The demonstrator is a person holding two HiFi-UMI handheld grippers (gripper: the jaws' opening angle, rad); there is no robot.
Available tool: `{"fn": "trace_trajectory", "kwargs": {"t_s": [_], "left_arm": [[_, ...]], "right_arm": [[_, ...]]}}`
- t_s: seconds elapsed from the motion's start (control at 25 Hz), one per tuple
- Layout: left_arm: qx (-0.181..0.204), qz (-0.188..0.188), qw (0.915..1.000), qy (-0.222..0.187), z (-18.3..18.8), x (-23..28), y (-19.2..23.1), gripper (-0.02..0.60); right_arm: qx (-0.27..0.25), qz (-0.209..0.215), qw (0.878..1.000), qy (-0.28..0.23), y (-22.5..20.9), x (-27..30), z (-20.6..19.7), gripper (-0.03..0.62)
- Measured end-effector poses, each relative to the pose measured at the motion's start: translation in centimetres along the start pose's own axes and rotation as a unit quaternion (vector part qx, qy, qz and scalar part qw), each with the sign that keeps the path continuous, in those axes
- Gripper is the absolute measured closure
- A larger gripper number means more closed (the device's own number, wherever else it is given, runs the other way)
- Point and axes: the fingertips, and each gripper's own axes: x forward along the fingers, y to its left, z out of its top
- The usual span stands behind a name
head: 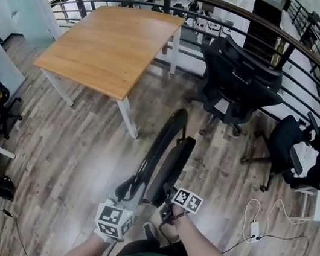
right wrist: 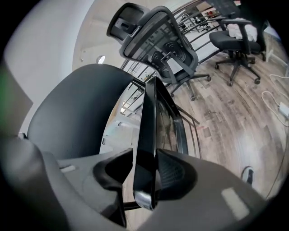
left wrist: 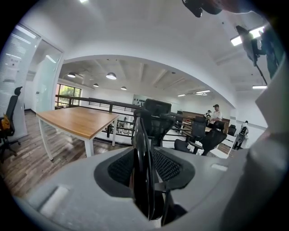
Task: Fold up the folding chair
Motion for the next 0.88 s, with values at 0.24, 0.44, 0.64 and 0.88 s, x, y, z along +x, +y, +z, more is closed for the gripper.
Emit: {"fn": "trace_trajectory", "kwargs": {"t_s": [0.24,0.44,0.64,0.88], "left_arm": [[0.028,-0.019,0.9994,0.003,0.2,-0.1,-2.0,0.446],[0.045,-0.002,0.9989,0.012,0.1,-0.2,-1.0,0.445],[0.068,0.013,0.9975,0.012,0.4,-0.4,-0.9,0.453],[0.080,0.014,0.9966,0.013,0.3,-0.2,-1.6,0.451]], "right_arm": [[-0.015,-0.004,1.000,0.022,3.2,2.0,-0.6,0.429],[-0.013,0.009,0.999,0.032,3.7,2.5,-1.0,0.427],[-0.047,0.032,0.997,0.058,3.9,2.5,-1.2,0.424],[-0.068,0.062,0.993,0.078,4.3,1.7,-1.1,0.358]]}}
